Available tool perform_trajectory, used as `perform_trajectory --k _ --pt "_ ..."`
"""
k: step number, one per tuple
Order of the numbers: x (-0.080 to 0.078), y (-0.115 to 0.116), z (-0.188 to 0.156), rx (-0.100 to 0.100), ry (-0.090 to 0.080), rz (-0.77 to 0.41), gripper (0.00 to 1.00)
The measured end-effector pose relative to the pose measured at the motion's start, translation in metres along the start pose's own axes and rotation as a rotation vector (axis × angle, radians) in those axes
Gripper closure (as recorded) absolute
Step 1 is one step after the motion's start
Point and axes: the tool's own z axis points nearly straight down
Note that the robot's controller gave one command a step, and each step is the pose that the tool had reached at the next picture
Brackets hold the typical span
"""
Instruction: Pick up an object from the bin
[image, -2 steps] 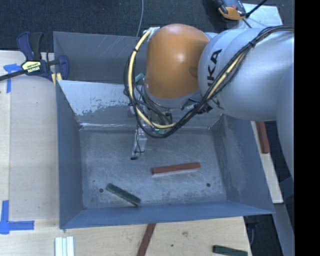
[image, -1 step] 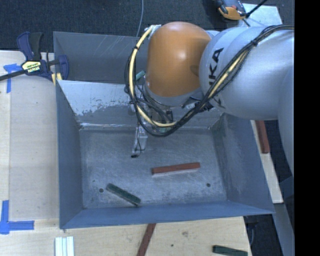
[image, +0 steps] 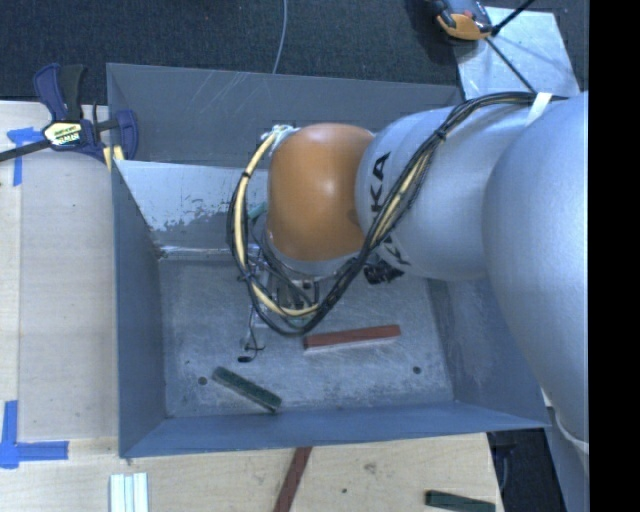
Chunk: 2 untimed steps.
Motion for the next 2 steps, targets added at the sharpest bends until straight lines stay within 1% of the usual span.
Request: perform_trajectory --k 1,2 --pt "0.027 0.004 0.009 0.003 0.009 -0.109 0.00" --pt "0.051 -0.002 0.022 0.002 0.004 0.049 0.00"
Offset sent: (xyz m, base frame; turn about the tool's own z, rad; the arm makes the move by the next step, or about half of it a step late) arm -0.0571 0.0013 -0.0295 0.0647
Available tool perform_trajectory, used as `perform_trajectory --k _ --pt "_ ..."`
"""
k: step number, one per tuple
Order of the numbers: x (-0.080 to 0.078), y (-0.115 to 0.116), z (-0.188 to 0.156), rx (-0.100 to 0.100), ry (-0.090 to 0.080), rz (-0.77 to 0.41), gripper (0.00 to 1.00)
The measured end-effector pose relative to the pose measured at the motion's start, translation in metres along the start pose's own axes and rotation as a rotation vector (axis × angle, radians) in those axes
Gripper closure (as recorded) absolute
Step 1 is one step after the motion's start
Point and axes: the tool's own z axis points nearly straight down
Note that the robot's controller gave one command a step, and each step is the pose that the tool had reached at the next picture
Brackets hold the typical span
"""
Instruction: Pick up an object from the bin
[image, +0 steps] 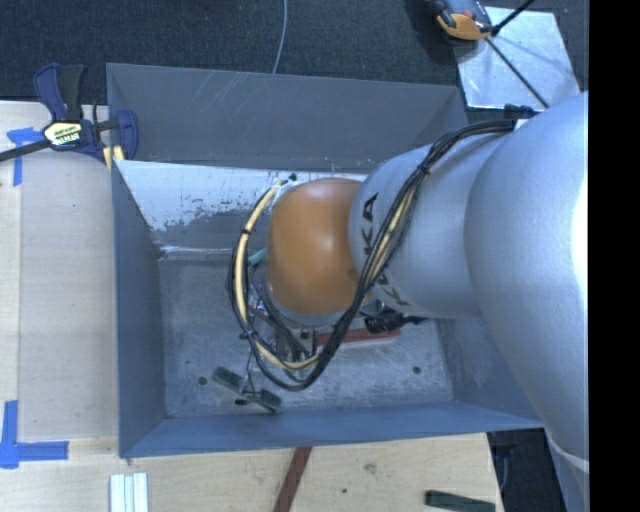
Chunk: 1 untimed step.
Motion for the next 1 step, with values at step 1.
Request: perform_trajectory --k 1 --pt "0.0139 0.0008 0.0553 -0.003 -0.007 -0.106 0.00"
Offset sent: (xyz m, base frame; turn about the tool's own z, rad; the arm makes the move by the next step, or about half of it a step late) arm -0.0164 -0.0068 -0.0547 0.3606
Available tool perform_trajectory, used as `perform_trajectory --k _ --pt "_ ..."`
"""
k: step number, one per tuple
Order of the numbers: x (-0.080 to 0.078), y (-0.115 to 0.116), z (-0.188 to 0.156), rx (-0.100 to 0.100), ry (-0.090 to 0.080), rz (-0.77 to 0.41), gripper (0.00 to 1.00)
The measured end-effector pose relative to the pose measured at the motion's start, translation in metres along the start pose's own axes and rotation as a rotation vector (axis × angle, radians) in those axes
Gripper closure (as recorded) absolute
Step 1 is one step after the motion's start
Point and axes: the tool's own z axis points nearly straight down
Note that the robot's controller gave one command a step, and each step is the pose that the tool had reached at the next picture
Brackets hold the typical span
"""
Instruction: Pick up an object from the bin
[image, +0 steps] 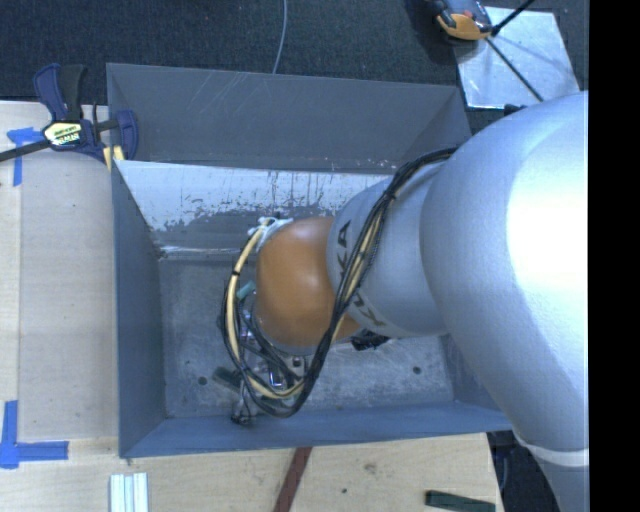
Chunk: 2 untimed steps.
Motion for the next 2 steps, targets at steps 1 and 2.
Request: perform_trajectory --k 1,2 --pt "0.0016 -0.0090 -0.0013 0.002 0.004 0.465 1.00" --pt "0.0016 -0.0089 -0.0013 0.002 0.004 0.465 1.00"
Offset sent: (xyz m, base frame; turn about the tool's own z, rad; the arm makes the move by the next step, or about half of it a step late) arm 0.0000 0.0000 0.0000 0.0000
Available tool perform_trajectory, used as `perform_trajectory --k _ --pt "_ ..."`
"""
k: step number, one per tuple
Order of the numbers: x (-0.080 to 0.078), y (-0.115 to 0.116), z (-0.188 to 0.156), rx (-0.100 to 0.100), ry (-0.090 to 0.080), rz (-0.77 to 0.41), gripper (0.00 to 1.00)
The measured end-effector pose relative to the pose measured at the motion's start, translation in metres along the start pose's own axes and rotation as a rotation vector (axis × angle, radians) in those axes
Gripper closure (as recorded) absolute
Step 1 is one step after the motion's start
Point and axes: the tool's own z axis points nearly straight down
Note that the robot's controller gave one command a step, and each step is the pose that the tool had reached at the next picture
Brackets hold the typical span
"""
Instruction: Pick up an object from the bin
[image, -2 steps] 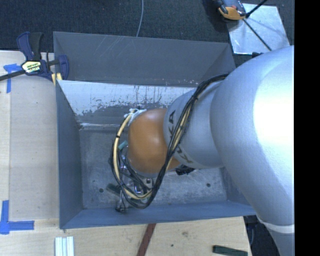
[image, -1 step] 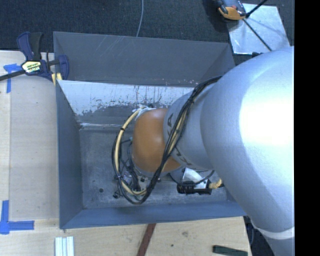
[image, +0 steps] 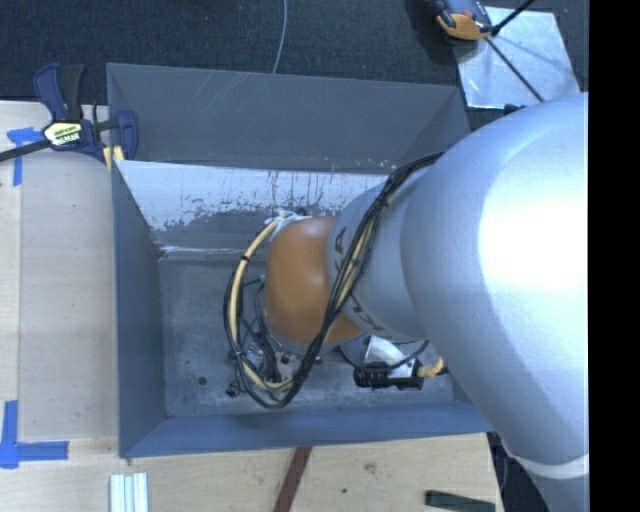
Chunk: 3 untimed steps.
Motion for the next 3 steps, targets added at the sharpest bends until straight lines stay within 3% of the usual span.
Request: perform_trajectory --k 2,3 --pt "0.001 -0.002 -0.022 0.008 0.007 0.000 1.00" --pt "0.000 -0.001 -0.039 0.004 0.003 0.000 1.00"
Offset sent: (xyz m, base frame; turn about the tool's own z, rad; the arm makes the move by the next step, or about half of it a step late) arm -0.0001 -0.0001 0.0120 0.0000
